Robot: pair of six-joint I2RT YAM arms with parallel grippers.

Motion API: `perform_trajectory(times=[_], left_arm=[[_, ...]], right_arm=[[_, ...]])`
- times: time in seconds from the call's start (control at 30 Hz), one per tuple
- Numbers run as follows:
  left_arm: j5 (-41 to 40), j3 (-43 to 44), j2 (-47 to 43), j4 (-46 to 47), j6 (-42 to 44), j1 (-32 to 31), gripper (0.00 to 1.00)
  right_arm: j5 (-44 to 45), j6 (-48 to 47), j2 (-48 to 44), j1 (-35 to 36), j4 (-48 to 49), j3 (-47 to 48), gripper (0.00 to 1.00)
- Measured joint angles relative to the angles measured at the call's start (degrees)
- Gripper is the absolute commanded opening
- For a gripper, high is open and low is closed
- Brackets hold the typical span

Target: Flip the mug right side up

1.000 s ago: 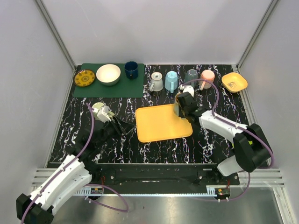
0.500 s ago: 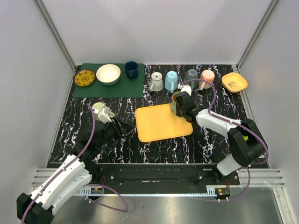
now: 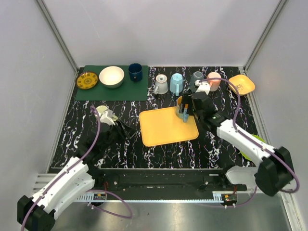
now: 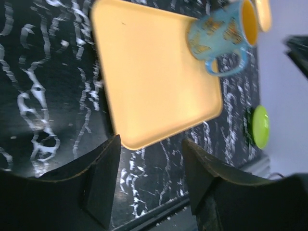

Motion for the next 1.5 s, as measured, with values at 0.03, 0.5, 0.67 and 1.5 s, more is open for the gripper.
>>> perform_trajectory(times=[0.03,0.5,0.67,1.5], left_arm=[[-1.9,1.0,0.6,-1.6,0.2,0.0,0.62],[-37.5,29.0,34.0,-25.8,-11.6,2.8,0.57],[-41.8,37.1,49.0,-33.6,-20.5,5.9,0.58],[-40.6,37.4,57.9,-32.7,-22.5,12.8,0.56]], right_arm=[[-0.3,0.2,-1.9,0.0,-0.7,0.2,0.89],[-9.0,4.5,-21.3,0.1,-7.8,1.6,0.89],[-11.7,5.6,-23.1,0.1,-8.4,1.0,0.90],[-16.4,7.7,-28.6,0.2,-8.7,-1.4,0.89]])
